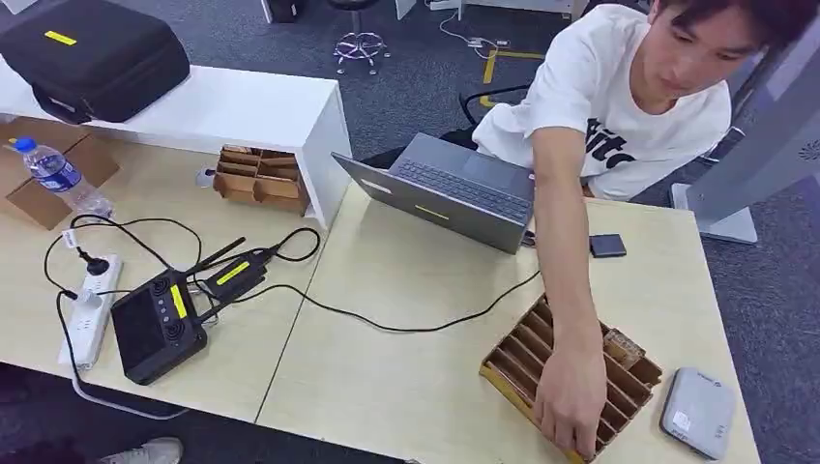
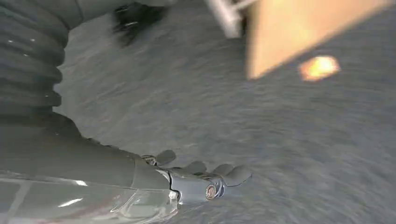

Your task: Pass the card to the sensor for recognition and then transmit it.

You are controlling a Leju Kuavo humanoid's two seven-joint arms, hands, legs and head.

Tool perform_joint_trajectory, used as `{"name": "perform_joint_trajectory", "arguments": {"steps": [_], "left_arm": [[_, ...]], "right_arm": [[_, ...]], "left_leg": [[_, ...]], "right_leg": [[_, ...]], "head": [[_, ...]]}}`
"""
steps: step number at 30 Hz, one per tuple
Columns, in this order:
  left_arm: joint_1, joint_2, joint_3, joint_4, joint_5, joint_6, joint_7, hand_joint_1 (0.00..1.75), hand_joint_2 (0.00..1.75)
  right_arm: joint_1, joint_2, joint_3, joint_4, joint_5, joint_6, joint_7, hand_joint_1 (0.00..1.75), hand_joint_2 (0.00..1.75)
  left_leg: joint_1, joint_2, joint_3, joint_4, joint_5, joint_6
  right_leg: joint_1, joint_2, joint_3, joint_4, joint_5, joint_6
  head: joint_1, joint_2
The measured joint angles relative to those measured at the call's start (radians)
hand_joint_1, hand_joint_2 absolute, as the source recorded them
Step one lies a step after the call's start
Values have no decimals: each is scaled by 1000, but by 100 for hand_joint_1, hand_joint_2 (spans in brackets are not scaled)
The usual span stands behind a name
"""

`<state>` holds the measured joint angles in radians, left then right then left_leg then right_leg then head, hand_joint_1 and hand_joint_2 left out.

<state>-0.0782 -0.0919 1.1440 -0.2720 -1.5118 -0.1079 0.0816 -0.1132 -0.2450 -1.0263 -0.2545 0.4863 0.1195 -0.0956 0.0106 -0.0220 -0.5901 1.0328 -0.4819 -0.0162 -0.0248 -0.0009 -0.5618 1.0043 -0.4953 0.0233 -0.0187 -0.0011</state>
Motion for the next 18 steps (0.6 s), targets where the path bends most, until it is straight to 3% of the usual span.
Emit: {"name": "perform_joint_trajectory", "arguments": {"steps": [7, 14, 18], "left_arm": [[-3, 0, -6, 0, -9, -9, 0, 0, 175], [-8, 0, -8, 0, -10, -9, 0, 0, 175], [-9, -2, -11, 0, -13, -8, 0, 0, 175]], "right_arm": [[17, 73, 30, 24, -10, -33, 152, 0, 175], [21, 113, 30, 33, 4, -52, 194, 0, 175], [26, 128, 71, 35, 112, -55, 252, 0, 175]], "left_leg": [[0, 0, 0, 0, 0, 0], [0, 1, 0, 0, 0, 0], [0, 1, 0, 0, 0, 0]], "right_leg": [[0, 0, 0, 0, 0, 0], [0, 0, 0, 0, 0, 0], [0, 0, 0, 0, 0, 0]], "head": [[-1, 0], [0, 0], [0, 0]]}}
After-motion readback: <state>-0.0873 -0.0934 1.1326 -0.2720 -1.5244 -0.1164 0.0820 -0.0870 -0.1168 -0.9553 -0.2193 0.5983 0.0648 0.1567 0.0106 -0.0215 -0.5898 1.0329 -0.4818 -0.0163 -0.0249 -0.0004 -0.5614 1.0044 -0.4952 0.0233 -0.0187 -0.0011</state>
